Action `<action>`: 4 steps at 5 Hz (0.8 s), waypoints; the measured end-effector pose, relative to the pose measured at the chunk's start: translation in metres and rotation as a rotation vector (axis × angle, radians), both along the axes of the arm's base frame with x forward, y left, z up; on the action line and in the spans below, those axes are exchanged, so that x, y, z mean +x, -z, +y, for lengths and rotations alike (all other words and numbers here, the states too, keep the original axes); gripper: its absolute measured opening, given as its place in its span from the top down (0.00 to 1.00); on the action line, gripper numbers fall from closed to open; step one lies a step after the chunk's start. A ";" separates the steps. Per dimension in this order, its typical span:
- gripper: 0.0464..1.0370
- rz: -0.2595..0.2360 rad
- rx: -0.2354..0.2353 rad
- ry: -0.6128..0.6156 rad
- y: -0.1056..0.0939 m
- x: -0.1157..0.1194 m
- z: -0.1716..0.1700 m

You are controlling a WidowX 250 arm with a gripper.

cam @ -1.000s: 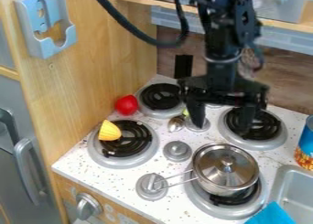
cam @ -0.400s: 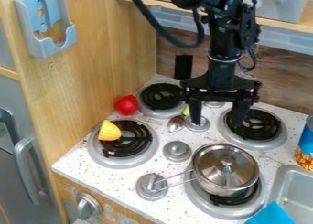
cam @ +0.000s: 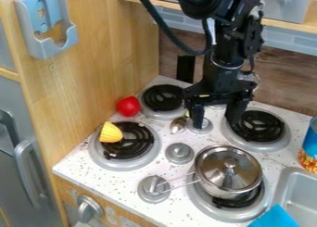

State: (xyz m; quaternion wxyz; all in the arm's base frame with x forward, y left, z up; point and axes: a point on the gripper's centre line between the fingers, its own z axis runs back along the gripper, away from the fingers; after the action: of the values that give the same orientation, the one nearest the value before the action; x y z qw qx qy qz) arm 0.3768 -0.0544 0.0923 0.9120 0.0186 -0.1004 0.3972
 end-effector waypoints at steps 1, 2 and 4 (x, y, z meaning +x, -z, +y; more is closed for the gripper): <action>0.04 -0.014 0.006 -0.142 -0.001 0.007 0.008; 0.04 -0.045 0.050 -0.280 0.003 0.016 0.020; 0.04 -0.108 0.104 -0.499 0.009 0.029 0.054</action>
State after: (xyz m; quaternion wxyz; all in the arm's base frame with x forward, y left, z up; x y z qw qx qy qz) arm 0.4059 -0.0001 0.0828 0.7770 0.0685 -0.1617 0.6044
